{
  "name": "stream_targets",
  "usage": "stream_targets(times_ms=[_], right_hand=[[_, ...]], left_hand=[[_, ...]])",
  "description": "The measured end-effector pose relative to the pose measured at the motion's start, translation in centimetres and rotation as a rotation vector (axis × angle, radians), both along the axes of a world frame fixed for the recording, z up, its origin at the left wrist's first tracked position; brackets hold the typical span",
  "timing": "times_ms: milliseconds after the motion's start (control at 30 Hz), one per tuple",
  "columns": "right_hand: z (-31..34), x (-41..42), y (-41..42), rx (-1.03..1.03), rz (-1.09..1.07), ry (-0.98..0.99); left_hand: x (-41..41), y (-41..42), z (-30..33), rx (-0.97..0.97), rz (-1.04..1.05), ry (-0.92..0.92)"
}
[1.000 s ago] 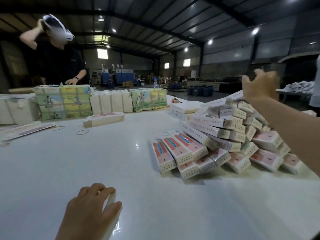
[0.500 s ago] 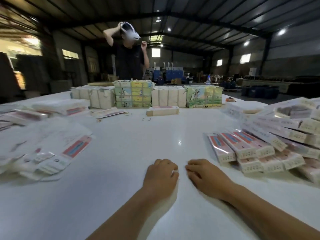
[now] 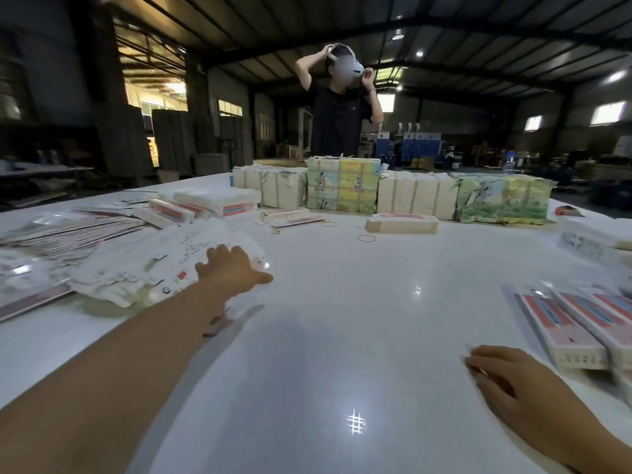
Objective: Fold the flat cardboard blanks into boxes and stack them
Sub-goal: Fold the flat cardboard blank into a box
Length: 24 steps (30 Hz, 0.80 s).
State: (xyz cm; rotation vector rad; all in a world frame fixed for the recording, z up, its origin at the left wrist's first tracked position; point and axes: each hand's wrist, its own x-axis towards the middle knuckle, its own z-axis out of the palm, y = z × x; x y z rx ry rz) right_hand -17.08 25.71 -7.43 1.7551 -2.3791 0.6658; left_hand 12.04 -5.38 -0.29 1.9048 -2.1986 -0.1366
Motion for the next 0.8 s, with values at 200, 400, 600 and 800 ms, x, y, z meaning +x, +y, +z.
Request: stream_targets(times_ms=[200, 400, 600, 800], right_hand=[[0.1, 0.0, -0.3, 0.034, -0.047, -0.076], [0.5, 0.5, -0.1, 0.015, -0.045, -0.064], [0.9, 0.9, 0.2, 0.01, -0.023, -0.054], [0.8, 0.9, 0.0, -0.003, 0.004, -0.01]], left_hand=[[3.3, -4.6, -1.9, 0.0, 0.14, -0.149], [4.0, -6.2, -0.6, 0.031, 0.152, 0.06], [3.5, -4.3, -1.5, -0.342, 0.181, -0.092], [0.5, -1.1, 1.2, -0.392, -0.03, 0.311]])
